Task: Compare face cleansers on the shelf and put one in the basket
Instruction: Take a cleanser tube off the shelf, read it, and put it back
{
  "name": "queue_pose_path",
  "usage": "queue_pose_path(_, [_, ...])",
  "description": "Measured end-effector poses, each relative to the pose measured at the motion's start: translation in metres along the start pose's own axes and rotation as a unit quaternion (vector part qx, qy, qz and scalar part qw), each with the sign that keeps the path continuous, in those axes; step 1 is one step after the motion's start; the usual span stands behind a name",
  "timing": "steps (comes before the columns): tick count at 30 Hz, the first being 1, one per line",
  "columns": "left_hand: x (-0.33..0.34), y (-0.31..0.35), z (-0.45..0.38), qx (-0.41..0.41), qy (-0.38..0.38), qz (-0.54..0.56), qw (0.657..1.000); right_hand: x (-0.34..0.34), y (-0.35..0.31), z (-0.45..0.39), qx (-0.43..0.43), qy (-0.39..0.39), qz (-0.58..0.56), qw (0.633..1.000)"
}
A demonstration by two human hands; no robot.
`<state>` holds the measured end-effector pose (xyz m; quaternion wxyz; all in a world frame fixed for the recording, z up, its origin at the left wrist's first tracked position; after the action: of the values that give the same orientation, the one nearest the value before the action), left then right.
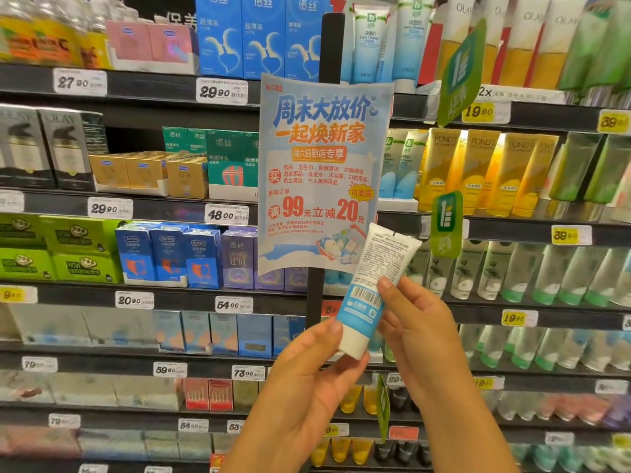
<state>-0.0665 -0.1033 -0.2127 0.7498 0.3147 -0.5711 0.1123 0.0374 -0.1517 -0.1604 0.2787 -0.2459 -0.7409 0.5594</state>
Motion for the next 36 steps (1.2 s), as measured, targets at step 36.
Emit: queue_pose_path(36, [0.002,-0.002,0.004,-0.076,-0.013,0.076,0.994,0.022,0.006,-0.001,0.01,-0.062,-0.131,0.989])
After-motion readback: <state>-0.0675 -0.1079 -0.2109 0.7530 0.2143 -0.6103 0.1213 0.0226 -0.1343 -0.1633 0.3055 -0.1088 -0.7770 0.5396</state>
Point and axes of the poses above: each hand's wrist, its own z-axis away from the middle knuckle, its own x-axis out of the palm, y = z × x, the point moved 9 cm from there along -z, towards the middle knuckle, and after that the axes turned 15 degrees about z, right-handed, at the moved point
